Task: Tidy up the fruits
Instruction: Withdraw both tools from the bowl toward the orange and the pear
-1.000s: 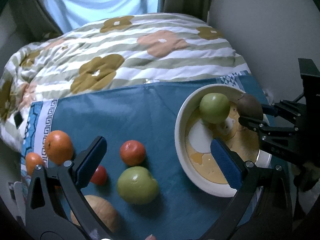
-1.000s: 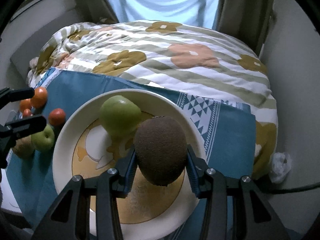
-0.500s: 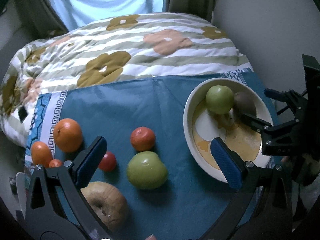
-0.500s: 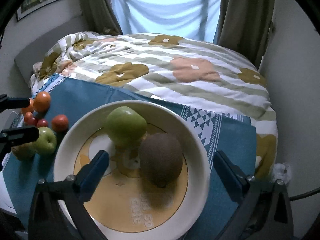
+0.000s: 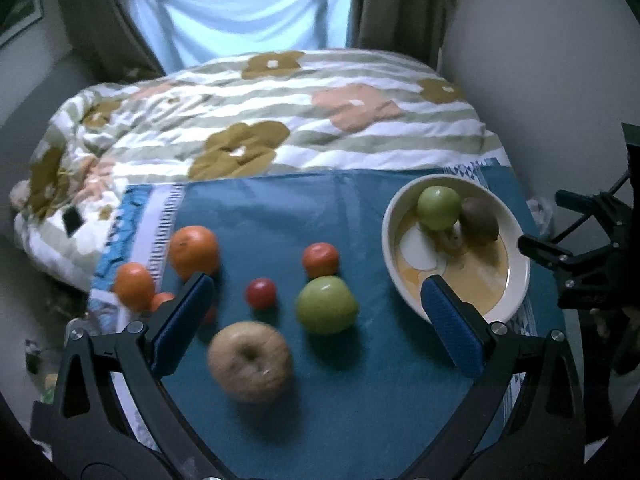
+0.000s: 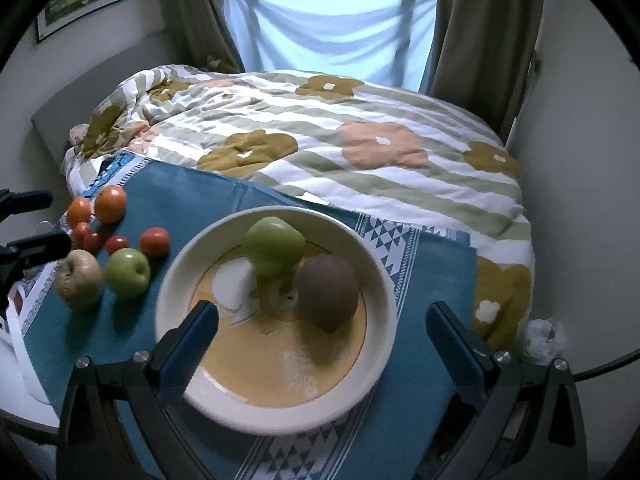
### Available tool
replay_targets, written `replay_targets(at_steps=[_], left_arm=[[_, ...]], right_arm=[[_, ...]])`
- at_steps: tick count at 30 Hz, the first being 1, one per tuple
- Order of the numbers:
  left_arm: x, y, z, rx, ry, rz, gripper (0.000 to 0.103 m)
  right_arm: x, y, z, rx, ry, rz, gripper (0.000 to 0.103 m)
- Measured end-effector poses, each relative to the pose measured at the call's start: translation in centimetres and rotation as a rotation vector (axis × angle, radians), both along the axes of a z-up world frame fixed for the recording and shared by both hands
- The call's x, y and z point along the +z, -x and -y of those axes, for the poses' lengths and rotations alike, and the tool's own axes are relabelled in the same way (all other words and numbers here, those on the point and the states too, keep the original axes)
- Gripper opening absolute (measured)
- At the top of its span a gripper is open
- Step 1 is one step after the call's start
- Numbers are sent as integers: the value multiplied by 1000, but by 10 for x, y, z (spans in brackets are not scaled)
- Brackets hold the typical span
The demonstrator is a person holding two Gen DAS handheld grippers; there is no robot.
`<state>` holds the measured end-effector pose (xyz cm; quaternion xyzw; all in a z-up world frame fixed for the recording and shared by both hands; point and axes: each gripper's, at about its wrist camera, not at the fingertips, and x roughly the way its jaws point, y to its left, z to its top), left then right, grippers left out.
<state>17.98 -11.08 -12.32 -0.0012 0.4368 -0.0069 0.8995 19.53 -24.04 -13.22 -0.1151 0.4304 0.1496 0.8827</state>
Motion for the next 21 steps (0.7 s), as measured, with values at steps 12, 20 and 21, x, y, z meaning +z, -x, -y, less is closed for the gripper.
replay_targets(at_steps=[12, 20, 21], left_arm=[[40, 72, -71, 111, -2, 56, 103], [40, 90, -129, 80, 11, 73, 103], [40, 91, -137, 73, 13, 72, 103]], right_arm=[[38, 45, -46, 39, -12, -7, 103], [42, 67, -109, -10, -152, -81, 103], [42, 70, -117, -14, -157, -84, 103]])
